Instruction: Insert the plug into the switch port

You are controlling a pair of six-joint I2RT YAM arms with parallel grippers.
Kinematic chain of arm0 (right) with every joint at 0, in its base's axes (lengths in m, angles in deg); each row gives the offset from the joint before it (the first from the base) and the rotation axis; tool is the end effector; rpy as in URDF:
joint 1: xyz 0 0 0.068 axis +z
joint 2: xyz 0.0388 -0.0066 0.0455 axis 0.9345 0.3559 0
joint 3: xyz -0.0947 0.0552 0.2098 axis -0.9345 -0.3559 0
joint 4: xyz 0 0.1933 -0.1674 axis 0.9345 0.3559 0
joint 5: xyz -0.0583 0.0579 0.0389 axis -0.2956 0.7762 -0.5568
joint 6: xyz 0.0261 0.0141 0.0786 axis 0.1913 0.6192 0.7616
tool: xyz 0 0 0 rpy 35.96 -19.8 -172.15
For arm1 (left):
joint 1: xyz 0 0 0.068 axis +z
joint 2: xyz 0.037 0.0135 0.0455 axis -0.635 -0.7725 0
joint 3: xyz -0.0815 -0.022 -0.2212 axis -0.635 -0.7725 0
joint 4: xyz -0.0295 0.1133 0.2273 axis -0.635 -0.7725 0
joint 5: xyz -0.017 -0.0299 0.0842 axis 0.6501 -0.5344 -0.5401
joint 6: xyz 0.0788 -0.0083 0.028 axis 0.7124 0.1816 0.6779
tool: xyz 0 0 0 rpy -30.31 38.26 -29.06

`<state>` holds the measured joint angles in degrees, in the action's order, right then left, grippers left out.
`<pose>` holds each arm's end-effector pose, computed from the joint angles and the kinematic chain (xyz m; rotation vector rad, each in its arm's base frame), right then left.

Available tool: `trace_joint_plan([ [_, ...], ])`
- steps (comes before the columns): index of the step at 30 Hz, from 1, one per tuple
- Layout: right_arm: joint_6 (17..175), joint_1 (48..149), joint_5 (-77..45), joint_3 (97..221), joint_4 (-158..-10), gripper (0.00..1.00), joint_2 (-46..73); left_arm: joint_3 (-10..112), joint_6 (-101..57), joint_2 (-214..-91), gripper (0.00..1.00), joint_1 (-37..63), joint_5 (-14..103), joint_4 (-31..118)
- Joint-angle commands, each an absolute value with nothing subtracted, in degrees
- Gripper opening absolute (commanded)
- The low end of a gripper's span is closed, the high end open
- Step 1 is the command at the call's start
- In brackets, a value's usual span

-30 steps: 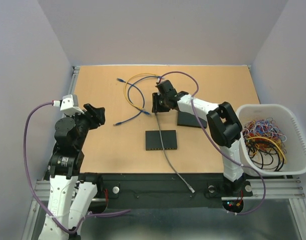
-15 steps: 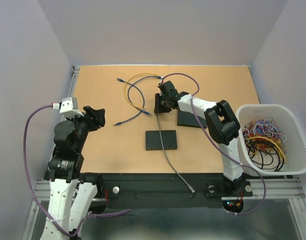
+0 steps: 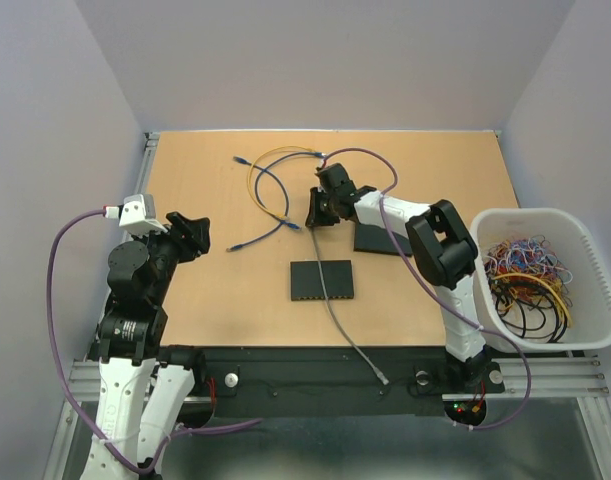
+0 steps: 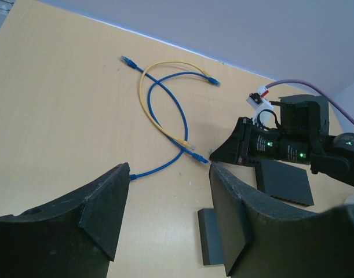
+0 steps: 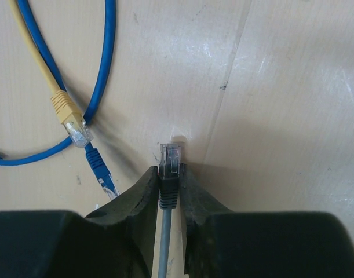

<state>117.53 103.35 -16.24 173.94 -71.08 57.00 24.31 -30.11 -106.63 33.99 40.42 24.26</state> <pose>0.3906 0.2767 0.1046 -0.1907 2.5002 0.6336 0.1808 -0.0224 0.3461 -0.1470 1.5915 -0.4027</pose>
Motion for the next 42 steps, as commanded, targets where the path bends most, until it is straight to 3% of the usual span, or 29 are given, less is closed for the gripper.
trace_joint_plan([
  [1,118.3,103.5,-15.4,171.7,-73.7,0.18,58.1,23.7,-29.9,-106.6,0.68,33.9,41.0,26.5],
  [6,117.7,103.6,-14.5,170.9,-74.4,0.01,56.3,23.5,-29.9,-106.7,0.68,33.9,40.9,26.8],
  [14,115.4,103.5,-17.9,163.6,-74.3,0.00,40.3,22.9,-29.1,-108.9,0.66,33.9,41.6,28.0],
  [21,116.8,103.6,-23.3,146.3,-74.2,0.00,20.4,22.9,-32.1,-114.6,0.61,32.7,44.3,28.9],
  [26,120.7,103.5,-31.9,134.4,-70.8,0.00,9.0,21.2,-38.0,-119.5,0.61,20.7,35.8,30.9],
  [30,126.3,103.5,-34.7,128.6,-69.0,0.00,7.5,19.1,-42.7,-124.7,0.61,9.4,31.2,33.9],
  [34,130.5,103.7,-35.0,124.2,-69.2,0.01,9.2,15.4,-46.1,-129.7,0.61,4.4,31.5,39.1],
  [42,132.1,106.2,-34.2,121.3,-71.6,0.00,10.5,8.1,-48.2,-136.5,0.60,1.0,31.2,46.6],
])
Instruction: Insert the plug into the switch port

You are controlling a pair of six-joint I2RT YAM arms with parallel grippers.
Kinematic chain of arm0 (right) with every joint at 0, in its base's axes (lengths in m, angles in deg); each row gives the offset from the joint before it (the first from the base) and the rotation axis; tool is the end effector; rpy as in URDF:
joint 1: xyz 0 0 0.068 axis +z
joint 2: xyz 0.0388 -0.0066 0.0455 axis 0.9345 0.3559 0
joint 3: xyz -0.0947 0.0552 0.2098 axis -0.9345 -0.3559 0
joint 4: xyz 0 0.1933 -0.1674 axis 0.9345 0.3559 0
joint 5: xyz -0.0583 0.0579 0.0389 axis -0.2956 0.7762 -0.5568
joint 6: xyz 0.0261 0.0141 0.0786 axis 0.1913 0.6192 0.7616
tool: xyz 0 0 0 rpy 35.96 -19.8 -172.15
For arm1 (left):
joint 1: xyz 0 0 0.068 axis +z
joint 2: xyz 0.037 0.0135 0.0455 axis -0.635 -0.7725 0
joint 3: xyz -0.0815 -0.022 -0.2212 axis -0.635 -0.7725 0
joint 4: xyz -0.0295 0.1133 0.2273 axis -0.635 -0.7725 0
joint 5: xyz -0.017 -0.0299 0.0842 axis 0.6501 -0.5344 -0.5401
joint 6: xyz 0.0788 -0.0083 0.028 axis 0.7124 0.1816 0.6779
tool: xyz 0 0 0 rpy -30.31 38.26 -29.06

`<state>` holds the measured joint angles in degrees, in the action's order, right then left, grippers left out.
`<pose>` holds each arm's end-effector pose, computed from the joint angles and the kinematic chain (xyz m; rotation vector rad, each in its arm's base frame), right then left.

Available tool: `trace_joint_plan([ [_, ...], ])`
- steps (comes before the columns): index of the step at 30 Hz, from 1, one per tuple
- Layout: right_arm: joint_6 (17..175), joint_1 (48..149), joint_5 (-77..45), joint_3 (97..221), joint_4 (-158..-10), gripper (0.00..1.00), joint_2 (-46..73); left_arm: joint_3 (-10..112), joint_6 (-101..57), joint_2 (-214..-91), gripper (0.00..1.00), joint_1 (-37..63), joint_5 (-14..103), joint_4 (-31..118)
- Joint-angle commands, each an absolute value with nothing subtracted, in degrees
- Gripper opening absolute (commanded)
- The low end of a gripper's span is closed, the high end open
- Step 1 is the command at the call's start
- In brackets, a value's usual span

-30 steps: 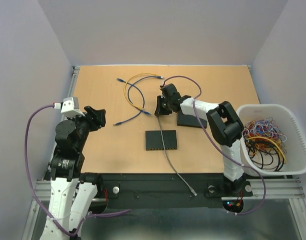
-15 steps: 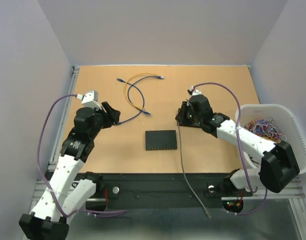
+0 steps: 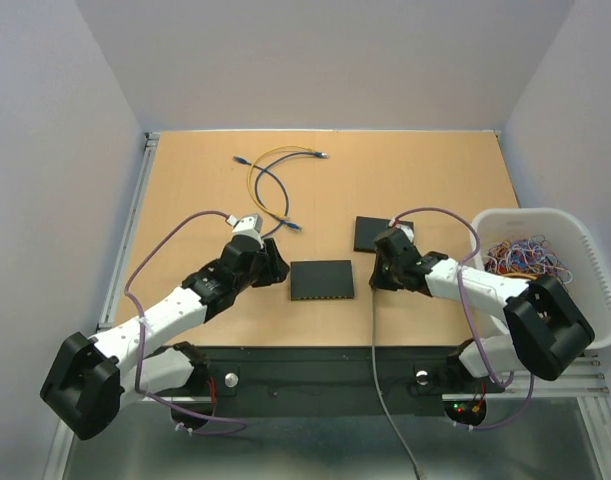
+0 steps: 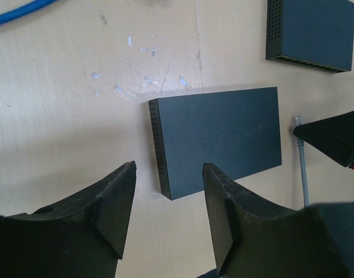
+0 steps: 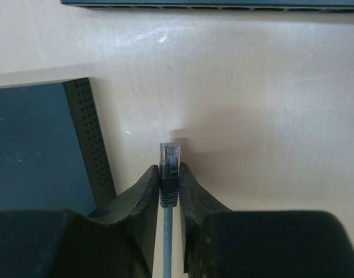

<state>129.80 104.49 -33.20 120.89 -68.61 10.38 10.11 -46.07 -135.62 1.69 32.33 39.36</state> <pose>0.2304 0.1482 0.1017 0.1809 2.5659 0.2961 0.2164 -0.1608 0.1798 -0.0115 2.1521 -0.7023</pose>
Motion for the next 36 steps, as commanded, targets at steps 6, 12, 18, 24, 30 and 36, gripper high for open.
trace_joint_plan([
  [6,131.8,111.7,-33.4,128.7,-74.1,0.01,19.9,3.6,-49.7,-143.8,0.59,0.4,35.0,56.2],
  [12,130.8,113.4,-33.3,135.8,-74.3,0.00,26.5,2.1,-50.5,-147.3,0.59,0.4,36.1,60.4],
  [18,127.7,114.2,-31.0,145.3,-74.4,0.00,34.9,1.4,-51.8,-148.4,0.59,0.6,31.9,57.5],
  [24,125.3,114.8,-29.0,152.7,-74.5,0.00,40.6,0.9,-51.9,-145.8,0.59,3.1,28.6,53.6],
  [30,122.5,115.2,-28.9,156.7,-74.6,0.00,43.0,1.5,-50.9,-142.1,0.60,9.4,29.9,50.8],
  [36,119.3,115.1,-37.7,153.4,-74.5,0.00,37.9,2.3,-49.9,-134.9,0.60,10.8,28.3,46.1],
])
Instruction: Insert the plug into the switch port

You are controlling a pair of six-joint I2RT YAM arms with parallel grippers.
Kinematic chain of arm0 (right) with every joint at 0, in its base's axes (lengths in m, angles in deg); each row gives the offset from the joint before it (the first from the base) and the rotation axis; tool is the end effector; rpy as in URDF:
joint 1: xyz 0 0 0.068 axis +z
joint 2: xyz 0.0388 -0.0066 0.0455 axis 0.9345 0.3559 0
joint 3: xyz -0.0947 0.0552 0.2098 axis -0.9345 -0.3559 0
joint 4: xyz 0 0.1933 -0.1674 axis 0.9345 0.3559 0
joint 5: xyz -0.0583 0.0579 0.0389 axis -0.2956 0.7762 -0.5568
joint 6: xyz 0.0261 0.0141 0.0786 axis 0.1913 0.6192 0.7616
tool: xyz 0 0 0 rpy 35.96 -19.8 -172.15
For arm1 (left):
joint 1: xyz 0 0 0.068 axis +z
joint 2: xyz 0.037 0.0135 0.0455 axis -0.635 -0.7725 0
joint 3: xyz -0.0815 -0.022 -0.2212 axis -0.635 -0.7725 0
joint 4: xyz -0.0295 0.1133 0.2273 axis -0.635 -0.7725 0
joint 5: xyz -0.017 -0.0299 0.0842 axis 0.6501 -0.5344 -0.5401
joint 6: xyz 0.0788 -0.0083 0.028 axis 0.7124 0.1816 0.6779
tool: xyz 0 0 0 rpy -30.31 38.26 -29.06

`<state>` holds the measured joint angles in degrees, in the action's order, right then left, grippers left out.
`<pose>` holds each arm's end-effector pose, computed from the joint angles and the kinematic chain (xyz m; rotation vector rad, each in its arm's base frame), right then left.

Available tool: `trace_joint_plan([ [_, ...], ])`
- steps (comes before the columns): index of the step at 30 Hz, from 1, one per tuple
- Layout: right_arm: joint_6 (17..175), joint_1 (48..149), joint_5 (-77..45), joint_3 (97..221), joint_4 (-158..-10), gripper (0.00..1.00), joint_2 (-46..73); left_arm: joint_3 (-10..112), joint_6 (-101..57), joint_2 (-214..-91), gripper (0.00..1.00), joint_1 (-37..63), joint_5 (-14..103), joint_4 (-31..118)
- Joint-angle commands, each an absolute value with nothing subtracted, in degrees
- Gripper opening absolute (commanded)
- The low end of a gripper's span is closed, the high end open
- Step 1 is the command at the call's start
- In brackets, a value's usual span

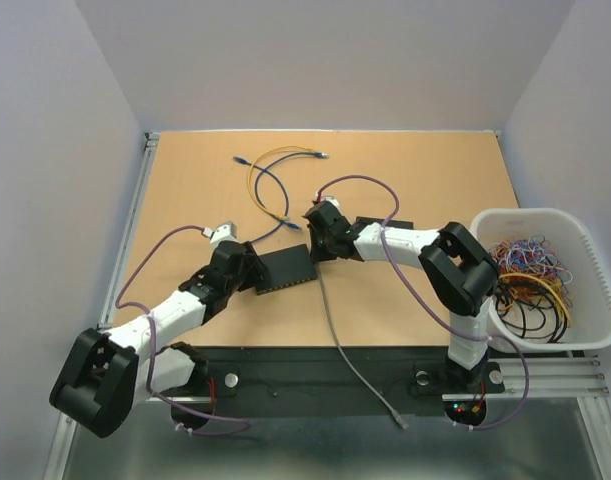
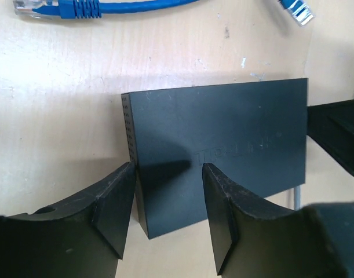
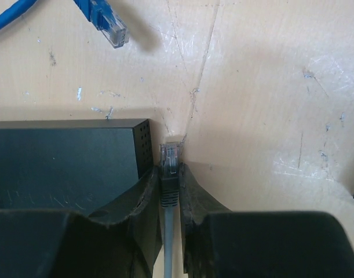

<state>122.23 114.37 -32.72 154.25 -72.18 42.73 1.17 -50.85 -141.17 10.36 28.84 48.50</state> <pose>0.2978 0.2835 0.1025 -0.1996 2.5021 0.3811 0.2318 -0.1177 0.1207 -0.3020 2.1950 -0.5520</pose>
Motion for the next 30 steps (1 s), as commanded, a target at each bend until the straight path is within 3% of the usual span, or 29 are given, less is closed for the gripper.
trace_joint_plan([
  [1,119.0,115.1,-37.7,152.8,-74.5,0.00,37.9,2.3,-49.9,-134.9,0.60,10.8,28.1,46.1],
  [8,119.2,115.1,-40.5,149.8,-74.5,0.00,29.0,2.4,-50.4,-120.9,0.57,10.5,32.2,47.0],
  [13,123.0,115.2,-36.5,147.7,-74.8,0.00,23.1,-1.4,-49.1,-114.9,0.53,4.3,37.4,54.6],
  [19,126.7,117.2,-33.8,144.7,-76.4,0.00,19.1,-5.7,-51.6,-115.9,0.52,-5.4,34.6,63.4],
  [30,130.0,119.3,-33.5,143.3,-76.6,0.00,17.9,-1.4,-51.8,-132.3,0.52,-18.9,25.5,72.3],
])
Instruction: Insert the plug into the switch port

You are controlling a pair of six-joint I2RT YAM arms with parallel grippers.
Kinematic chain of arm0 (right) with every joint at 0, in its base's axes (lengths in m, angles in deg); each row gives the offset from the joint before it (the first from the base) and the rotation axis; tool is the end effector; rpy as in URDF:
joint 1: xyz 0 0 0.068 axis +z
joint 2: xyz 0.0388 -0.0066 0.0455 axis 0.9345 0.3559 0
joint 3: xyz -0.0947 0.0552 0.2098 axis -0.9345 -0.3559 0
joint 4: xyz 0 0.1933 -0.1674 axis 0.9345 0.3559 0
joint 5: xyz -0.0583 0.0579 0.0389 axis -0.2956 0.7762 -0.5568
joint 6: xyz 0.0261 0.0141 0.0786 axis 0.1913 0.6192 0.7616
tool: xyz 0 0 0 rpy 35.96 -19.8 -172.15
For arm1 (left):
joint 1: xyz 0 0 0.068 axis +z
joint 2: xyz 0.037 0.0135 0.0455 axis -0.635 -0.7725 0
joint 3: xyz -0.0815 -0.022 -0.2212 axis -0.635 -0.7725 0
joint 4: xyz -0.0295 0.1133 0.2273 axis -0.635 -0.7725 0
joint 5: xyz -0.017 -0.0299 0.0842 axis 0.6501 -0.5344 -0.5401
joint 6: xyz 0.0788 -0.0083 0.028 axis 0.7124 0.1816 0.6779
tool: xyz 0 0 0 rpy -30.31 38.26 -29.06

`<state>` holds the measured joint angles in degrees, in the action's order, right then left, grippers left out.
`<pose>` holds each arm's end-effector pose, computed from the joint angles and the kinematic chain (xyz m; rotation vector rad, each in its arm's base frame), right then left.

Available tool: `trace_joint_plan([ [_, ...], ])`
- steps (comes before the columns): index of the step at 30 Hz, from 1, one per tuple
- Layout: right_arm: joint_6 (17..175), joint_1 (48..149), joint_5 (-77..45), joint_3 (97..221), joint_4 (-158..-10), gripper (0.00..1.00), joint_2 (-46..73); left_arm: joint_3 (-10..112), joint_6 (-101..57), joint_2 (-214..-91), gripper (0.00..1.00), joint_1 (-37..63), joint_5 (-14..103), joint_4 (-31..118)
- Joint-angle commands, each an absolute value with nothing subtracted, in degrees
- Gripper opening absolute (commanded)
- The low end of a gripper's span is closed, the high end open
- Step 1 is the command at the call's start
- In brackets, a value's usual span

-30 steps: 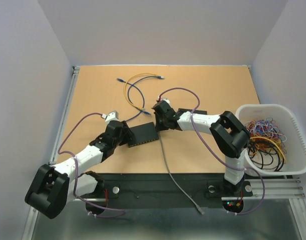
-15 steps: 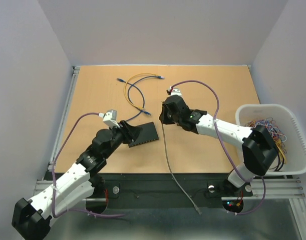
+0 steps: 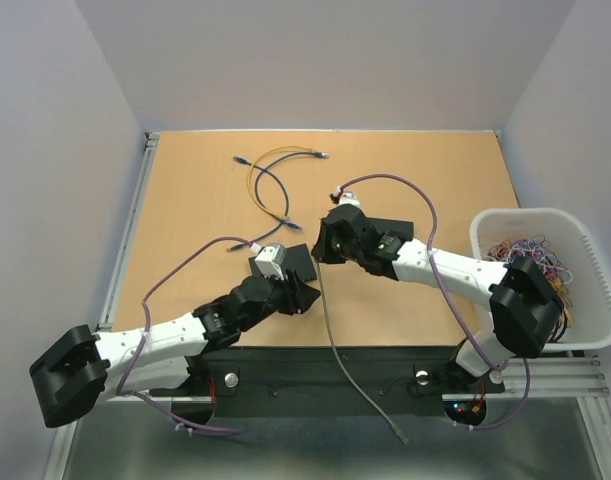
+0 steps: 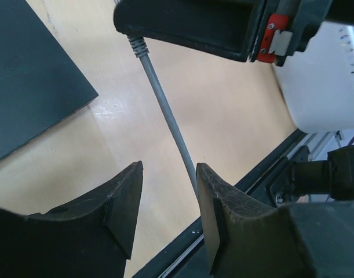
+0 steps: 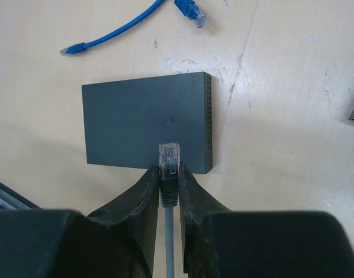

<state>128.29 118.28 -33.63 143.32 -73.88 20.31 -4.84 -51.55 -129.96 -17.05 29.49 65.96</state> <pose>0.2486 0.2675 0.1869 -0.1073 2.3177 0.6173 0.1477 -0.2069 0.1708 0.1573 1.9080 -1.1027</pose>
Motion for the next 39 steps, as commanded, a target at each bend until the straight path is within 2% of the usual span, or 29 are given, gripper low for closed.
trace_joint_plan([
  [1,130.2,119.6,-33.5,143.2,-76.7,0.00,17.9,-1.2,-51.8,-133.9,0.52,-19.2,24.8,72.6],
  [11,130.9,120.1,-33.1,142.5,-77.0,0.00,16.7,0.5,-52.5,-139.7,0.51,-21.5,22.3,75.7],
  [14,131.4,120.1,-32.8,141.8,-77.1,0.00,15.5,0.8,-53.2,-140.7,0.43,-21.5,21.6,75.8],
  [17,132.5,120.2,-33.2,140.3,-77.1,0.01,13.2,0.7,-53.5,-140.9,0.26,-21.6,21.4,76.1],
  [18,132.8,120.1,-33.5,139.7,-77.4,0.00,11.8,0.5,-53.4,-140.7,0.17,-21.5,21.5,76.3],
  [21,134.0,120.1,-33.7,137.9,-78.0,0.00,9.6,-0.1,-53.3,-139.5,0.03,-21.5,21.8,76.8],
  [22,134.5,120.2,-33.6,137.5,-78.2,0.00,8.2,-0.3,-53.3,-139.1,0.00,-21.6,21.8,77.0],
  [27,134.9,120.1,-32.9,135.6,-79.3,0.01,5.6,-2.2,-53.1,-136.2,0.00,-21.6,23.2,79.0],
  [30,134.6,120.2,-32.2,135.5,-79.3,0.23,4.8,-3.0,-53.1,-134.7,0.00,-21.5,23.8,79.5],
  [31,134.6,120.1,-32.1,135.3,-79.4,0.36,4.5,-3.1,-53.1,-134.4,0.00,-21.6,23.6,79.5],
  [32,134.8,120.2,-32.1,135.0,-79.4,0.40,3.8,-3.3,-53.3,-134.0,0.00,-21.5,23.2,79.1],
  [34,134.7,120.2,-32.4,134.7,-79.5,0.44,3.1,-3.7,-53.7,-133.2,0.00,-21.6,22.4,78.8],
  [39,135.2,120.2,-32.6,133.1,-79.8,0.43,1.3,-4.1,-53.7,-132.4,0.00,-21.6,21.8,78.5],
])
